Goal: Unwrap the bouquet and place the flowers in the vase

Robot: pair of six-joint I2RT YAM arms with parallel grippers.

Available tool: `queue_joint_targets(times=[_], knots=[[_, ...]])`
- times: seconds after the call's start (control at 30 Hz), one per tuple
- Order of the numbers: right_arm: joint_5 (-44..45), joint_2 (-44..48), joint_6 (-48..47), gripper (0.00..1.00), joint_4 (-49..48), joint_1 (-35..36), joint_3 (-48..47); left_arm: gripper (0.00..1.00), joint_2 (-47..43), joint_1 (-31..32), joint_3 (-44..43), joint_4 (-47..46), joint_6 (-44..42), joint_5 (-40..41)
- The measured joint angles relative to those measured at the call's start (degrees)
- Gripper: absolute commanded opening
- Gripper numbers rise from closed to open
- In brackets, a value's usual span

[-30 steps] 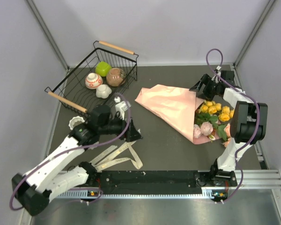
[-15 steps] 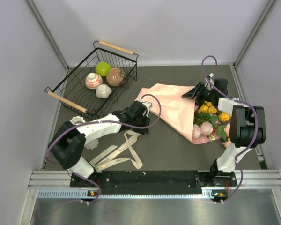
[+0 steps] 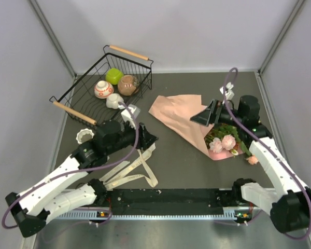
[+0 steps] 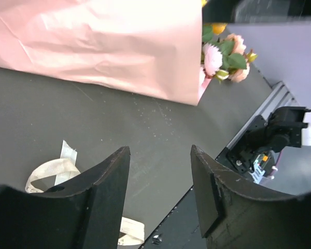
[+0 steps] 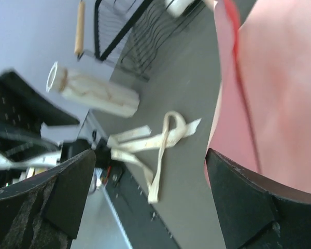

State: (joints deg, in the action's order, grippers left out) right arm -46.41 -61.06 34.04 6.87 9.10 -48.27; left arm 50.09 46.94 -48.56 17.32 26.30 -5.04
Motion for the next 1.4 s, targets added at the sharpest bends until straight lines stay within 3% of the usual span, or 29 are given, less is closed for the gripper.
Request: queue_joint_targets(times=[0.2, 0.3, 0.4, 0.57, 0.7, 0.83, 0.93, 1.07, 1.3, 1.4], knots=[[2.6, 4.0, 0.0, 0.9, 1.7, 15.5, 7.4, 0.66, -10.0, 0.0, 0.7, 4.4, 1.4, 1.2], [6.1, 3.4, 1.7, 0.9, 4.0, 25.9, 10.5, 0.71, -12.2, 0.0, -0.1, 7.1, 1.2, 1.8], [9.0, 6.0, 3.0, 0.94, 7.2, 30.6, 11.3, 0.75, -12.3, 0.0, -2.6, 9.3, 0.9, 1.8], [17.6, 14.5, 2.0, 0.97, 13.6, 30.3, 8.3, 0.74, -7.4, 0.0, -7.8, 10.1, 0.0, 1.4], [22.9, 14.2, 1.0, 0.94, 15.6, 27.1, 4.3, 0.73, 2.0, 0.0, -11.2, 8.7, -1.0, -0.4], [26.8, 6.2, 0.9, 0.92, 16.2, 23.5, 3.0, 0.67, 11.7, 0.0, -9.6, 7.1, -1.1, -1.6], [28.4, -2.1, 1.0, 0.91, 15.5, 24.6, 3.5, 0.58, 15.1, 0.0, -5.3, 5.2, -0.7, -1.7], [31.0, -6.7, 1.6, 0.76, 12.0, 28.9, 6.7, 0.47, 18.7, 0.0, 0.6, 1.4, 1.3, -2.4], [39.6, -16.7, 2.6, 0.43, 2.6, 30.9, 9.1, 0.46, 23.2, 0.0, 4.2, -4.1, 3.6, -2.9], [43.8, -21.9, 1.6, 0.41, 1.3, 29.8, 6.3, 0.46, 23.6, 0.0, 4.2, -6.2, 3.9, -2.9]])
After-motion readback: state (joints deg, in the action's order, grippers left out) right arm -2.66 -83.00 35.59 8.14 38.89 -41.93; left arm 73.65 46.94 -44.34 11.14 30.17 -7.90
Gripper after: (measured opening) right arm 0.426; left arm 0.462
